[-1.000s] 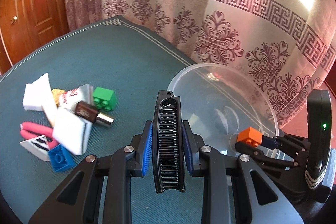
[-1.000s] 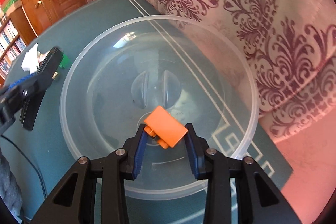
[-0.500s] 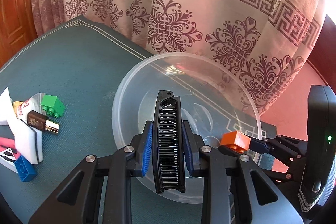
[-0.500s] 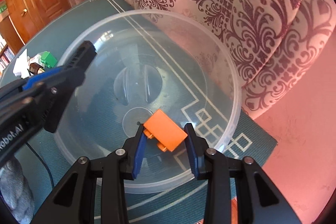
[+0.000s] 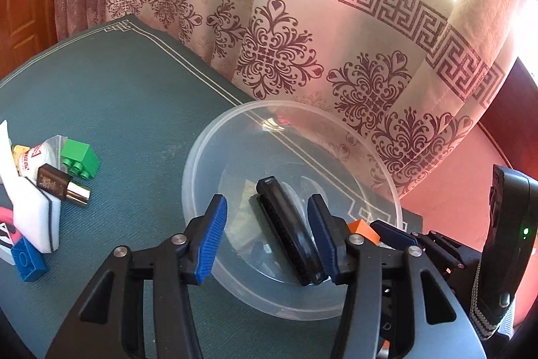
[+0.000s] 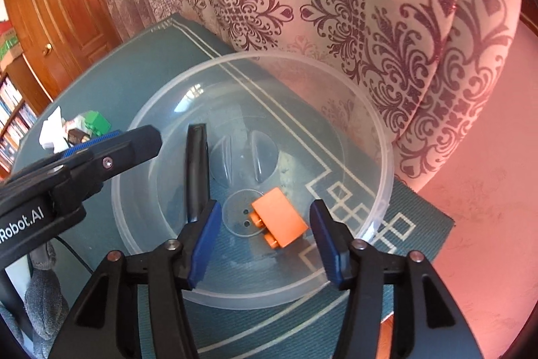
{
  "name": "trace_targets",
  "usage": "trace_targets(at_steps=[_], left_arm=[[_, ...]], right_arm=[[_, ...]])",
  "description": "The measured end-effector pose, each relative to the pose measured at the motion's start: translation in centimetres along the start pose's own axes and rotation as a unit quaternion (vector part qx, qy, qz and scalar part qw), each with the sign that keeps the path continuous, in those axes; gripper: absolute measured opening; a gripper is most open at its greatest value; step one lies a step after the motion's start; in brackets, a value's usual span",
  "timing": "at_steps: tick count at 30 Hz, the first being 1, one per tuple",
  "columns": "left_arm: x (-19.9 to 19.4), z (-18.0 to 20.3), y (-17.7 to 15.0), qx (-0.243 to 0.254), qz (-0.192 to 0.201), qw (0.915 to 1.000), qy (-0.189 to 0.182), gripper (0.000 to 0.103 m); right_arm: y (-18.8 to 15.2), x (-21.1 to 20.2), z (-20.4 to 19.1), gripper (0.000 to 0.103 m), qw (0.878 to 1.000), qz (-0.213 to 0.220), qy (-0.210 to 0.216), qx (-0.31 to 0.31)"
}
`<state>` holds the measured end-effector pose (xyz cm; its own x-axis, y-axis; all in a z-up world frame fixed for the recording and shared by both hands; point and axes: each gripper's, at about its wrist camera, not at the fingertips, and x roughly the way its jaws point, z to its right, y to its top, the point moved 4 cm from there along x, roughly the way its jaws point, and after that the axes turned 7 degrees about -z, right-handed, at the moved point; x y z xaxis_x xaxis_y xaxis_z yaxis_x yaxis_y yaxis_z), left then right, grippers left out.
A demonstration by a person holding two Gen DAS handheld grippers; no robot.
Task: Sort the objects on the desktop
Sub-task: 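Open the right tool to drop the orange brick while the left tool releases the comb into the bowl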
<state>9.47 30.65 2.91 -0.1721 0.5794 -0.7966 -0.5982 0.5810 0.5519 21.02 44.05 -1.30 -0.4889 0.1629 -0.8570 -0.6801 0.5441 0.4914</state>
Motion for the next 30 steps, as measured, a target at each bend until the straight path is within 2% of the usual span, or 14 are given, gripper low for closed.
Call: trace_targets(at_steps=[15, 23, 30], left_arm=[[-3.0, -5.1, -1.1, -0.056, 0.025, 0.9963, 0.061, 0.054], [-5.5, -8.7, -2.0, -0.091, 0.049, 0.9897, 0.099, 0.053], [-7.0, -11.8, -3.2, -0.131, 0.057, 0.9818, 0.125, 0.053]], right_arm=[[0.3, -1.4, -2.8, 0.06, 0.998, 0.048, 0.029, 0.005], [1.0, -2.3, -4.7, 0.06, 0.996, 0.076, 0.044, -0.004], [0.8, -2.4, -7.5, 0.061, 0.994, 0.076, 0.066, -0.03]])
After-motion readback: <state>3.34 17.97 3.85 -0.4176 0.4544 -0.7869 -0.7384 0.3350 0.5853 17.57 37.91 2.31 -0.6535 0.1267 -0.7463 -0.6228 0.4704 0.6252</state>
